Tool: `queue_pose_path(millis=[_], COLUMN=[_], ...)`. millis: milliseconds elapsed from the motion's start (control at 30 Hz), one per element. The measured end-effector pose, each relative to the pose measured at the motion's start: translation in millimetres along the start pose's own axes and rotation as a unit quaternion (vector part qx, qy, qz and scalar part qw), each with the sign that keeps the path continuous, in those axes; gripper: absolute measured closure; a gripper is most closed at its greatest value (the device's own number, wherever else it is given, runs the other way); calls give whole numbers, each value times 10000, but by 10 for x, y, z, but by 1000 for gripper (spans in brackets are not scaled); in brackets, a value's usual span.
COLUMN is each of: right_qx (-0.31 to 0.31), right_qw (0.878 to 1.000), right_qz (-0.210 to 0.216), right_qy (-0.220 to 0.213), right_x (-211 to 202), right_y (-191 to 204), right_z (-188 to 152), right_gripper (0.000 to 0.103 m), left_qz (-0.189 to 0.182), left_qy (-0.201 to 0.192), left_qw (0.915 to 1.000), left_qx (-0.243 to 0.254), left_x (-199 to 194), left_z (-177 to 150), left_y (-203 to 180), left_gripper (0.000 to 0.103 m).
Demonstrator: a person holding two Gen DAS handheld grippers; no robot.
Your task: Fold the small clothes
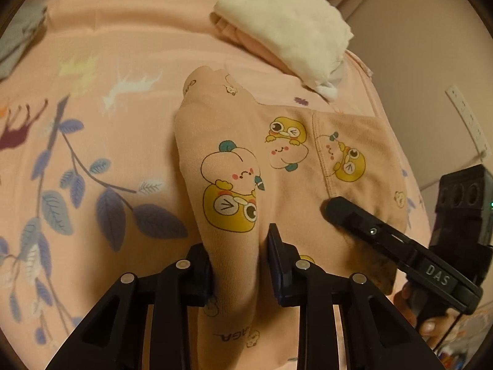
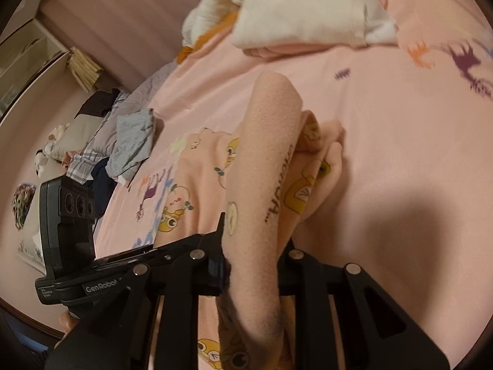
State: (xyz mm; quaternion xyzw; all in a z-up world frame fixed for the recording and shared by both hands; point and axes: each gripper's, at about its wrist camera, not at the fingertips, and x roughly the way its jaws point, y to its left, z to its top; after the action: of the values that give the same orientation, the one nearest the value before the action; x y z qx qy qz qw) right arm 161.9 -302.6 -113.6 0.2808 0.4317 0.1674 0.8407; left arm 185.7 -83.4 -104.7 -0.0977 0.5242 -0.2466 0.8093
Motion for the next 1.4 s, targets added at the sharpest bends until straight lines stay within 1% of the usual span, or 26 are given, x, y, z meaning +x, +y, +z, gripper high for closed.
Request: queue_pose_path(millis=[333, 533, 733, 1000, 1200, 1400], right_qx=[-130, -185, -237, -368, -538, -720], right_qw=[9993, 9988, 9982, 9968, 9956, 9946], right_qz=[171, 235, 312, 442, 487, 533], right_qy=[-298, -379, -452, -558, -588, -531], right_x=[-404, -614, -791, -982, -1065, -1073], right_y=[247, 371, 478, 664, 808, 957], right_z=[-242, -405, -565, -722, -807, -864], right_gripper=[83, 83, 83, 83, 83, 83], left_qz=[289, 278, 360, 416, 397, 383], left_qy=[-157, -198, -304, -464, -549, -632], left_qw=[9985, 9983, 9973, 9962, 9964, 9966], left_qx=[447, 481, 566, 613, 518, 370], left_x=[-399, -588, -771, -851, -970, -1066], left_z=[-276, -445, -611, -715, -771, -839], left_y=[-318, -403, -508, -521, -474, -382], left_gripper=[76, 76, 76, 76, 76, 76])
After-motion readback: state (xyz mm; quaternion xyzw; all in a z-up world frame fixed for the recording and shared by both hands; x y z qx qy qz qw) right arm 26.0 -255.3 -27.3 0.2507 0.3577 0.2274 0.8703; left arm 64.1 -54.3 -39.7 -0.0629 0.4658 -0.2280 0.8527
